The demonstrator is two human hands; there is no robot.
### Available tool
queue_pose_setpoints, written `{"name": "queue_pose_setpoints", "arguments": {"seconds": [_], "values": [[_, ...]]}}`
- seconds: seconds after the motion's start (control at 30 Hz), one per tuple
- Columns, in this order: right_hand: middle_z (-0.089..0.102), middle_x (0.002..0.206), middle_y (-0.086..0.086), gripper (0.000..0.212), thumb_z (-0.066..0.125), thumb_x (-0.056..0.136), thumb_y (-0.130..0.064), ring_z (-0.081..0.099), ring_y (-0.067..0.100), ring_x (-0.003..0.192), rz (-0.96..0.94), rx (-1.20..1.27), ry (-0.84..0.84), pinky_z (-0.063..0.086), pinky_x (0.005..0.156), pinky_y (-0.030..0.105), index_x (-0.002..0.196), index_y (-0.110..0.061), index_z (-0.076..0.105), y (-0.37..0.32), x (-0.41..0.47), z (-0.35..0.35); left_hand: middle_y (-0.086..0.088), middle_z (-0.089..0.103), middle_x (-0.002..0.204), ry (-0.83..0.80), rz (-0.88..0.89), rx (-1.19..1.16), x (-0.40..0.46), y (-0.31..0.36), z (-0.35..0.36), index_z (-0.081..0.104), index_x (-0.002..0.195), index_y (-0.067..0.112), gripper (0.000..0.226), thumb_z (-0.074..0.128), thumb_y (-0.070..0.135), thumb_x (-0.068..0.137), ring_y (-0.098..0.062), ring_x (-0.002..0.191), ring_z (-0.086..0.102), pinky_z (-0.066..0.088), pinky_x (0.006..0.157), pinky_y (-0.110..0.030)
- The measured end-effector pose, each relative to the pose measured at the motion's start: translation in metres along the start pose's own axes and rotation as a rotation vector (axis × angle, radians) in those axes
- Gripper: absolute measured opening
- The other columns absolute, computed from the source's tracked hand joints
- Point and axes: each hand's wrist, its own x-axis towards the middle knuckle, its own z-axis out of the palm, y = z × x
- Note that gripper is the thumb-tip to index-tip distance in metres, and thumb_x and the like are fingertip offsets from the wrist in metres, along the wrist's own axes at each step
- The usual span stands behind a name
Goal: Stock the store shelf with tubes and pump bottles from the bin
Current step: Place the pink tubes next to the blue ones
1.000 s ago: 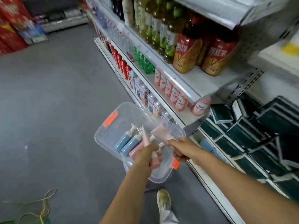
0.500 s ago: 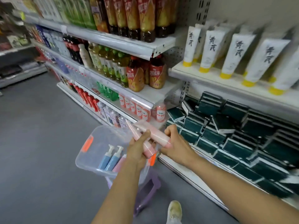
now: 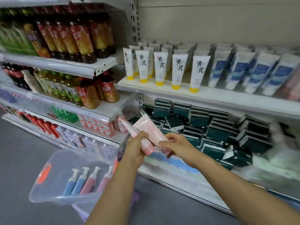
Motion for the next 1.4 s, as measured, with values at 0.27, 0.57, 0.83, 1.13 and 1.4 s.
{"name": "queue_pose_setpoints", "arguments": {"seconds": [0.27, 0.57, 0.83, 1.13, 1.4], "values": [[0.07, 0.084, 0.014, 0.026, 0.075, 0.08, -0.017, 0.062, 0.016, 0.071, 0.016, -0.103, 0.092, 0.047, 0.065, 0.024, 0.1, -0.002, 0.068, 0.006, -0.062, -0.138, -0.014, 0.069, 0.092, -0.16, 0.012, 0.186, -0.025, -0.063, 0.129, 0.06, 0.111, 0.006, 0.028, 0.06, 0.0, 0.084, -0.027, 0.079, 0.065, 0.057, 0.066, -0.037], [0.073, 0.095, 0.011, 0.027, 0.074, 0.082, -0.007, 0.07, 0.021, 0.081, -0.003, -0.143, 0.151, 0.058, 0.071, 0.032, 0.107, -0.005, 0.063, 0.012, -0.125, -0.288, -0.01, 0.074, 0.095, -0.338, 0.085, 0.346, -0.065, -0.133, 0.275, 0.064, 0.105, 0.014, 0.024, 0.064, 0.007, 0.082, -0.031, 0.095, 0.068, 0.056, 0.085, -0.05], [0.071, 0.086, 0.003, 0.023, 0.073, 0.082, -0.011, 0.065, 0.011, 0.068, -0.033, -0.15, 0.245, 0.046, 0.058, 0.024, 0.103, -0.007, 0.063, 0.03, -0.179, -0.386, -0.013, 0.072, 0.098, -0.439, 0.045, 0.319, -0.11, -0.187, 0.37, 0.059, 0.108, 0.008, 0.022, 0.062, 0.006, 0.086, -0.026, 0.087, 0.069, 0.058, 0.075, -0.041], [0.071, 0.094, 0.003, 0.031, 0.071, 0.085, -0.013, 0.063, 0.005, 0.062, -0.129, -0.016, 0.459, 0.044, 0.052, 0.018, 0.114, -0.012, 0.061, 0.027, -0.2, -0.468, -0.007, 0.064, 0.07, -0.396, -0.055, 0.209, -0.126, -0.208, 0.433, 0.06, 0.092, 0.007, 0.028, 0.073, 0.031, 0.084, -0.018, 0.056, 0.062, 0.056, 0.057, -0.035], [0.07, 0.099, 0.002, 0.035, 0.069, 0.087, -0.02, 0.065, 0.01, 0.074, -0.186, 0.016, 0.721, 0.046, 0.053, 0.017, 0.119, -0.009, 0.059, 0.014, -0.179, -0.519, -0.001, 0.057, 0.064, -0.418, -0.114, 0.13, -0.112, -0.199, 0.467, 0.058, 0.1, 0.012, 0.053, 0.065, 0.061, 0.08, -0.015, 0.051, 0.055, 0.051, 0.057, -0.03]]}}
